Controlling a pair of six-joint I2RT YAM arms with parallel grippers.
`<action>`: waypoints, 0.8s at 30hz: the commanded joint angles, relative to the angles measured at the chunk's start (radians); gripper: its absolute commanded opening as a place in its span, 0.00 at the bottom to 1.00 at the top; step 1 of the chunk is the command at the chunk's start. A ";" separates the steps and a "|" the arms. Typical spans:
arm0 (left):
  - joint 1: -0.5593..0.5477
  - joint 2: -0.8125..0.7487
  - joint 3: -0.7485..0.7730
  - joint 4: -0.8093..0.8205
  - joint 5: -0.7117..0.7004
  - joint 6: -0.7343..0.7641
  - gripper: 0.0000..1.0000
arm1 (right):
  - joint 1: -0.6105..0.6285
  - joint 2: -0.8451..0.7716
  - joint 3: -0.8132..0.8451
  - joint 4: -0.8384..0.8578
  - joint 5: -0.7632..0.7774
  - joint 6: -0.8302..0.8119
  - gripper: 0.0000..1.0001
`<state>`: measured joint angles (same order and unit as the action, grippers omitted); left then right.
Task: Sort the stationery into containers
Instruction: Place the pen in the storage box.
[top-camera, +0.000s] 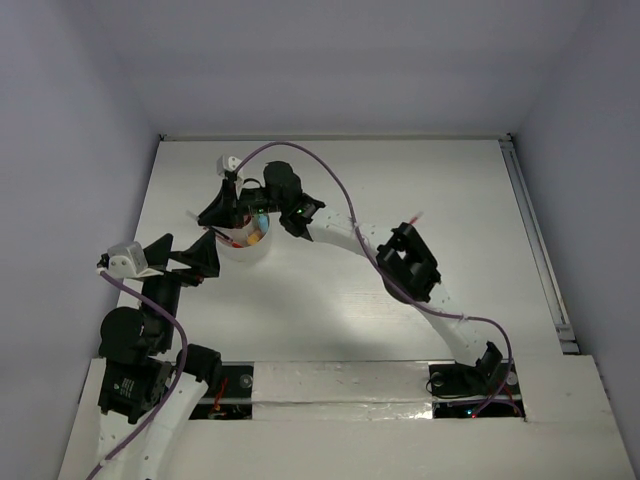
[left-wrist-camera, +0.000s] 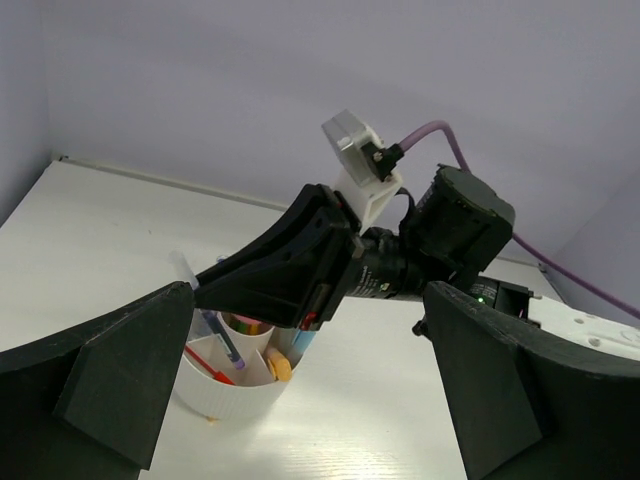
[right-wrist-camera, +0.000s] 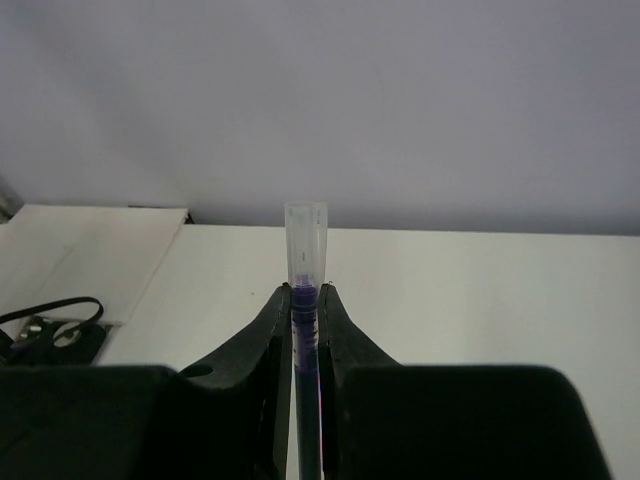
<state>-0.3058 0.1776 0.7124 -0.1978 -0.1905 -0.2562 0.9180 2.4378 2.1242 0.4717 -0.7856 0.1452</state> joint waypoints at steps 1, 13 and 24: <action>0.005 0.019 -0.004 0.061 0.013 -0.002 0.99 | 0.010 0.017 0.049 -0.039 -0.015 -0.052 0.00; 0.005 0.022 -0.007 0.064 0.029 0.003 0.99 | 0.010 0.018 0.003 -0.091 0.019 -0.133 0.00; 0.005 0.019 -0.005 0.066 0.037 0.005 0.99 | 0.010 -0.017 -0.084 -0.079 0.077 -0.190 0.00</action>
<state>-0.3058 0.1867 0.7124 -0.1974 -0.1669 -0.2558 0.9180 2.4615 2.0567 0.3576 -0.7387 -0.0135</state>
